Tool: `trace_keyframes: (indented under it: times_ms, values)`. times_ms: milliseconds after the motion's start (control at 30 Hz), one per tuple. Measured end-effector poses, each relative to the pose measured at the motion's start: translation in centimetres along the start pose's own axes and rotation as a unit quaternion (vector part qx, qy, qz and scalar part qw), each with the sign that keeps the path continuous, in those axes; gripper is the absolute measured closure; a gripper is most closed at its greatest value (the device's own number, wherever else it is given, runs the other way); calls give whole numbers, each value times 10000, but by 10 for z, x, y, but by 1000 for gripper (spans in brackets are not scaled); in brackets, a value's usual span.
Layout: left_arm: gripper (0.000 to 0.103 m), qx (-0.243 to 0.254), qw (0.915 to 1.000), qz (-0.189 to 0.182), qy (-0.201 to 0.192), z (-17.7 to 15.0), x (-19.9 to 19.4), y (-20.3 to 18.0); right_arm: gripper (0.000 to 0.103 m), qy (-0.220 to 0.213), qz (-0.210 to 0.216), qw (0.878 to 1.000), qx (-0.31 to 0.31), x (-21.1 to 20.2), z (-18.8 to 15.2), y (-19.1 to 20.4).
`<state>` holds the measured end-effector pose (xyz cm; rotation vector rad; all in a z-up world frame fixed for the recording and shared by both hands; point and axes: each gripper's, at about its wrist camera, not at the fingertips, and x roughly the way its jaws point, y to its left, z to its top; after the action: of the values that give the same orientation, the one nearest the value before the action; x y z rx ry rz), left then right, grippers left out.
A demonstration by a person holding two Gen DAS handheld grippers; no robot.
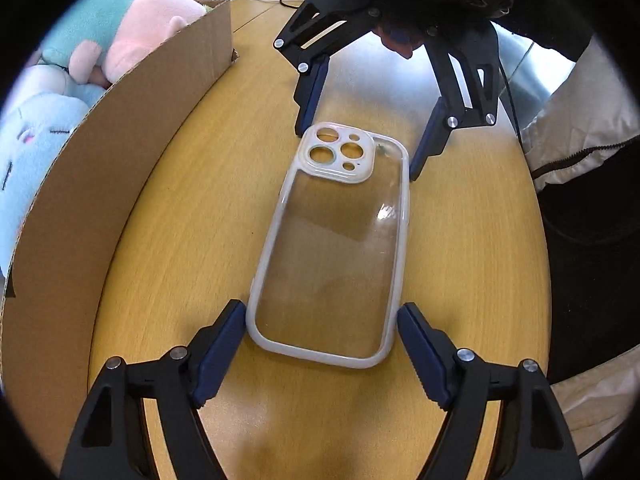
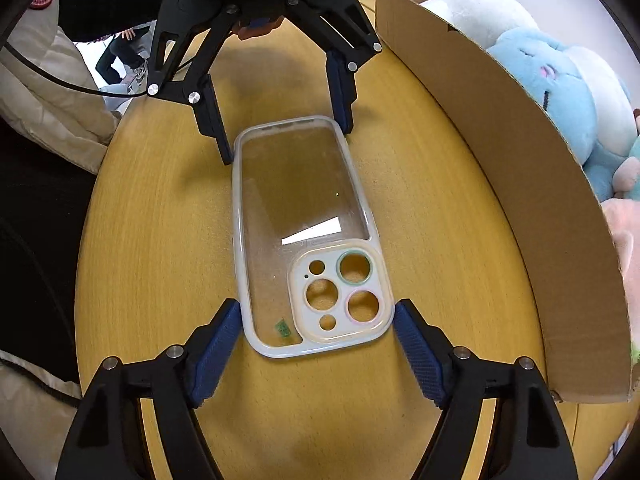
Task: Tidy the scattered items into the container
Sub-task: 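Close the right tool on the phone case and lift it over the box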
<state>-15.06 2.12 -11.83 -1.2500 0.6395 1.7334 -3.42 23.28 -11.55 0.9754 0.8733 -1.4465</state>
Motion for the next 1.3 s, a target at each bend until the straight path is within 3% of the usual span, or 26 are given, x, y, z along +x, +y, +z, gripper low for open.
trace_keyframes:
  times_ms: [167, 367, 500, 567, 667, 733, 867, 1033, 1300]
  values:
    - [26, 84, 9997, 121, -181, 5, -15, -4, 21, 48, -99, 9999, -101, -10, 0, -1]
    - [26, 444, 9949, 750, -507, 29, -85, 0, 21, -136, -595, 9974, -382, -69, 22, -19]
    - [26, 763, 9853, 1416, -568, 42, -156, -3, 22, -246, -1090, 9913, -690, -133, 48, -29]
    - [26, 861, 9796, 1727, -566, 49, -181, 30, 22, -320, -1380, 9864, -831, -169, 61, -35]
    - [26, 964, 9692, 2195, -571, 56, -236, 50, 22, -329, -1732, 9791, -1013, -211, 85, -55]
    - [26, 992, 9632, 2429, -585, 64, -264, 60, 22, -268, -1946, 9741, -1121, -222, 114, -82]
    - [26, 985, 9550, 2747, -527, 72, -311, 86, 22, -213, -2237, 9660, -1278, -243, 142, -102]
    - [26, 803, 9572, 2742, -456, 75, -318, 126, 22, -207, -2246, 9660, -1261, -226, 159, -129]
    - [26, 686, 9705, 2279, -378, 82, -262, 198, 22, 322, -1844, 9778, -941, -169, 156, -202]
